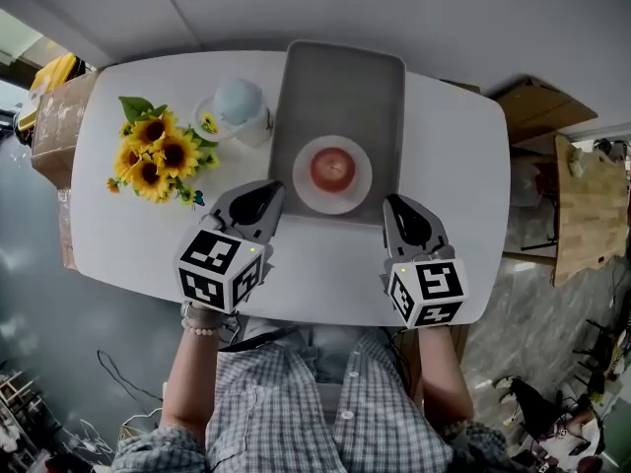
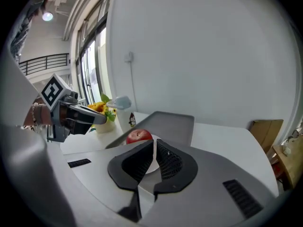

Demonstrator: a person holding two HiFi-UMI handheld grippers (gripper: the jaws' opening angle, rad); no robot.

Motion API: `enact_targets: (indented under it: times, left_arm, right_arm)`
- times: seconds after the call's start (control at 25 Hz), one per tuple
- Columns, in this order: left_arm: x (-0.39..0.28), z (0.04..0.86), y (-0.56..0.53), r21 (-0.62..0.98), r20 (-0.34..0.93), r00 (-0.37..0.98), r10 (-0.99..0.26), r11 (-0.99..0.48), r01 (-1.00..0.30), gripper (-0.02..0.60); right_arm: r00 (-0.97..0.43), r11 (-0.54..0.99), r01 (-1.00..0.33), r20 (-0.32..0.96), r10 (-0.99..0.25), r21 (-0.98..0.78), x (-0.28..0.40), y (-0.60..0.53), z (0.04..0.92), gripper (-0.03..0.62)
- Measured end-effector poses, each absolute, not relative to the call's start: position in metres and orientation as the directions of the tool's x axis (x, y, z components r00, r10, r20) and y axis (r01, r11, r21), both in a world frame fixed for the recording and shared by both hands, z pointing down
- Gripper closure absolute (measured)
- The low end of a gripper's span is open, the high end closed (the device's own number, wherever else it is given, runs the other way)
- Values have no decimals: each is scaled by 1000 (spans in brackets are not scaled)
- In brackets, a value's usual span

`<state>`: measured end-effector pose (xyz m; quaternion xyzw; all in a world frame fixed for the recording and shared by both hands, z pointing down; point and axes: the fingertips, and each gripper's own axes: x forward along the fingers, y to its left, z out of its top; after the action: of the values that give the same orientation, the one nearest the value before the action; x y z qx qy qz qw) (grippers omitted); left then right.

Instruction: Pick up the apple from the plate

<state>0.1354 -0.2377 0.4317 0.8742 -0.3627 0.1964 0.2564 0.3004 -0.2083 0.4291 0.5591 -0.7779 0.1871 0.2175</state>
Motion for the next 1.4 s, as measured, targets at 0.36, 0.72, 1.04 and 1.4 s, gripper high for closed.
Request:
enact_targets:
  times: [0.36,0.72,1.04,1.4]
  left_arm:
    - [144,492,-247,326,673,592,-444,-541,-776,571]
    - [158,530,-240,382,742,587,-324,-514,-768,495]
    - [162,546,-241,430,774,570,-277,-431,-793,479]
    - [164,551,-247,437,801,553,-231,-406,-803,479]
  right_arm:
    - [-279,319,-945,682,-676,-71,302,-230,483,560]
    - [-338,281,-936,772,-539,-213,296,-235,521,553]
    - [-350,252,-932,824,-445,-260,296,-237,539,519]
    - [-408,180,-913,820,-401,-366,295,-238,545,517]
